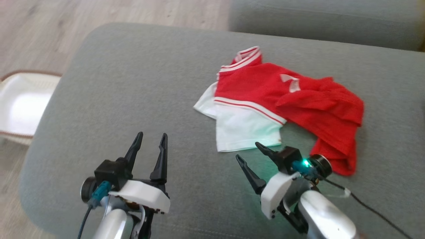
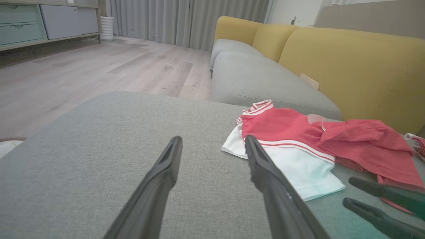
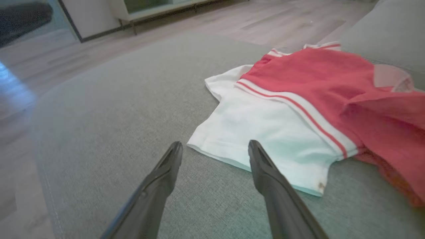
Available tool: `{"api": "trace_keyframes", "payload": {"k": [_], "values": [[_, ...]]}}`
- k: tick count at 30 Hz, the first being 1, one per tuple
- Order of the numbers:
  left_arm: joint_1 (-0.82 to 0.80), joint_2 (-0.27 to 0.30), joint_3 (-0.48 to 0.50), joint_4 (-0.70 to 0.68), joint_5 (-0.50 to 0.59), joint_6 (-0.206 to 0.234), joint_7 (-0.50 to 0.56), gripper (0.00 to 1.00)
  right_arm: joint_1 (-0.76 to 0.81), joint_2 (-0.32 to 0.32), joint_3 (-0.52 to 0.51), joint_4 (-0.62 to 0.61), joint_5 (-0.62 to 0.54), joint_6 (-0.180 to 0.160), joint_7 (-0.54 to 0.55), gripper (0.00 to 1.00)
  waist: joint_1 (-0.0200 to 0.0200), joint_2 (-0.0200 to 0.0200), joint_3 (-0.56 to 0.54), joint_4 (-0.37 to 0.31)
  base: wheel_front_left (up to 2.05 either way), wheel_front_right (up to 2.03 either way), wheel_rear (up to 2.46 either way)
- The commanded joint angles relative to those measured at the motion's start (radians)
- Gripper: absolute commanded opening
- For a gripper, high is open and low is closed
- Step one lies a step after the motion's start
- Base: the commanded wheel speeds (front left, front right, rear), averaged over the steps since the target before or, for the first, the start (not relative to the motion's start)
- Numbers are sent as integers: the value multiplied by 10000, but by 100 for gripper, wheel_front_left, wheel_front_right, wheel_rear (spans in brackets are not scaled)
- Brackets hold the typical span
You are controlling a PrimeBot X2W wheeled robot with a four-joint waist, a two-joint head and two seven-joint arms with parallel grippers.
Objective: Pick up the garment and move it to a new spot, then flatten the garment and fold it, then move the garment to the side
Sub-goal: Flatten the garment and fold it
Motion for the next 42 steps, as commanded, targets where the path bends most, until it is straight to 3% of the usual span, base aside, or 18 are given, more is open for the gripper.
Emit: {"api": "trace_keyframes", "payload": {"k": [1,9,27,28,29,36,42], "values": [[-520,-19,305,-243,51,-22,-93,100,-604,-27,345,70,91,-9,91,100,0,0,233,407,0,0,0],[-597,-62,254,-164,-8,-36,-93,100,-1569,-145,970,1672,422,-9,36,100,0,0,418,1048,0,0,0],[-989,-71,-220,-211,-483,225,-93,100,-2933,-42,1727,4003,399,-9,-184,100,0,0,961,1667,0,0,0],[-992,-71,-226,-195,-488,230,-93,100,-2967,-31,1796,4101,482,-9,-162,73,0,0,965,1684,0,0,0],[-995,-71,-232,-179,-494,235,-93,100,-3004,-16,1860,4157,570,-9,-206,0,0,0,965,1698,0,0,0],[-987,-71,-227,-71,-488,285,-93,100,-3037,205,2503,3897,1708,-9,-662,0,0,0,799,1636,0,0,0],[-953,-71,-118,-42,-388,259,-93,100,-2923,292,3617,2612,3395,-9,-850,0,0,0,552,1421,0,0,0]]}}
